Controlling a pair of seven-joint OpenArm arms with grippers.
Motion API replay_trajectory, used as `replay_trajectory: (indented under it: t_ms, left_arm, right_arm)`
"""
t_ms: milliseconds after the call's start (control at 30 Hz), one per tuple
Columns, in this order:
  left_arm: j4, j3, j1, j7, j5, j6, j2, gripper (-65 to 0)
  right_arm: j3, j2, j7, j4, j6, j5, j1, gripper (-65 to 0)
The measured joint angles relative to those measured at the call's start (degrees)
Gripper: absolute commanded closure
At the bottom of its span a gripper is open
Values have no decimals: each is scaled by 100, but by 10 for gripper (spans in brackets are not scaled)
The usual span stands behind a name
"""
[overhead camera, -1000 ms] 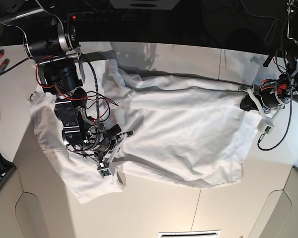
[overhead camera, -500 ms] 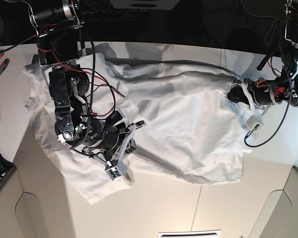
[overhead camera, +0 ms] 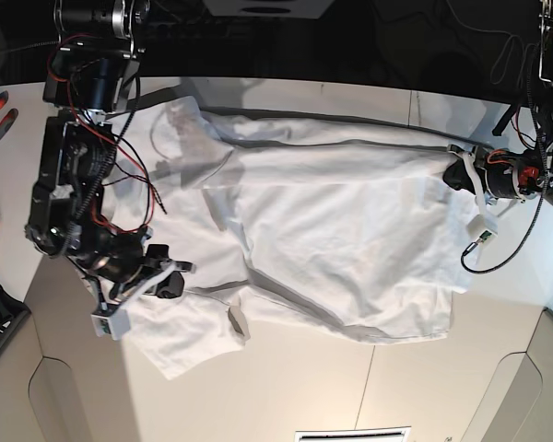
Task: Layout the t-shirt on the table in an organized manner, then fold the t-shirt properly
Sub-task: 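Pull the shirt collar outward with the right gripper to spread the shirt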
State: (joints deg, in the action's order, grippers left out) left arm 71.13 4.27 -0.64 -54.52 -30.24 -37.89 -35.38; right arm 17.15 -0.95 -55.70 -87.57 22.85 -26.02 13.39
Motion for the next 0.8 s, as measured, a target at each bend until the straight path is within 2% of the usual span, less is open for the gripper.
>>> replay_trajectory:
  t_ms: [133,300,433,533,600,633,800]
  left_arm:
    - [2,-28,22,13,129,323,-2,0]
    - [4,-28,35,35,199,402,9,0]
    - [4,-39,37,35,214,409,11,0]
    - [4,-39,35,39,212,426,13,0]
    - [7,-39,24,31,173,557,11,0]
    - [7,-39,17,22,162,603,11,0]
    - [28,-55,-50,0,136,649,11,0]
  right_arm:
    - [804,-20,-369,-413,505,-1036,-649,0]
    - [1010,-17,-496,-619,872,-1788,-1547,0]
    - [966,-61,-481,-592,911,-1650,-2124,0]
    - [970,31,-160,-601,887,-1047,-2308,0]
    - [1029,109,-35,-597,518,-643,-2380,0]
    - [1104,122,-31,-597,442,-511,-2420,0]
    - [1364,157,-120,-597,413,-680,-2651,0]
